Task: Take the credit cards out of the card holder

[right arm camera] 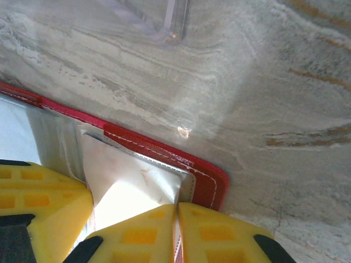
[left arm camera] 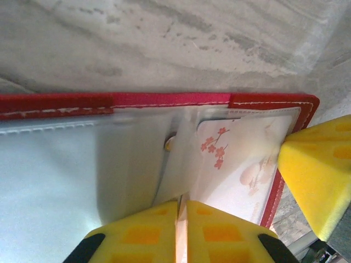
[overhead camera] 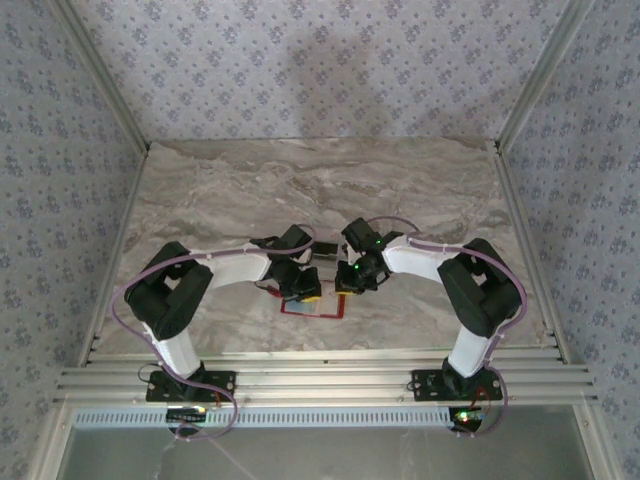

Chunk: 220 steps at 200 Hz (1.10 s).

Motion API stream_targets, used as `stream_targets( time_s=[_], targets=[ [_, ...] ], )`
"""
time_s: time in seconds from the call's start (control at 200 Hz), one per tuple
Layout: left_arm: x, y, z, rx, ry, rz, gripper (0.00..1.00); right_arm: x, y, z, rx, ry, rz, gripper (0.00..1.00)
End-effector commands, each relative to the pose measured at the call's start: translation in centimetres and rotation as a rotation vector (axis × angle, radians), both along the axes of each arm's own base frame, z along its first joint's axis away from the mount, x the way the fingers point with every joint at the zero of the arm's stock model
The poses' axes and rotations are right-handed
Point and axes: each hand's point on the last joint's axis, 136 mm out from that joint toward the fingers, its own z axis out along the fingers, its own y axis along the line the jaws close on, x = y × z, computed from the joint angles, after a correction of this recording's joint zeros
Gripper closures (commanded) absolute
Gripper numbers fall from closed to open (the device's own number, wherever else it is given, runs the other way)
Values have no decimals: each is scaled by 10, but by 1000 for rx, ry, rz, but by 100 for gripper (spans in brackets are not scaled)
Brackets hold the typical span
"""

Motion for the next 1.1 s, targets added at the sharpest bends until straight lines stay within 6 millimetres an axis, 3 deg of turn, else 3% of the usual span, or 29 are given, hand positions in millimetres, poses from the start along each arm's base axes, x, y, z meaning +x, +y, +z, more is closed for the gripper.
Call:
stream_targets(
  time_s=[0.0, 0.265, 0.59, 0.949, 1.094],
  targets=[
    [3, 3, 6, -13, -20, 12, 90, -9, -13, -6, -64, 28, -19, 83],
    [2, -1, 5, -40, -16, 12, 93, -7, -10, 10, -45, -12, -36, 76],
    [3, -3, 5, -50, -12, 12, 94, -10, 3, -2, -53, 17, -2, 77],
    [5, 6, 9, -26, -33, 25, 96, -11, -4, -10, -91, 22, 4, 95],
    [7, 9, 17, -34, -52, 34, 97, -11, -9, -12, -108, 23, 0, 98]
  ],
)
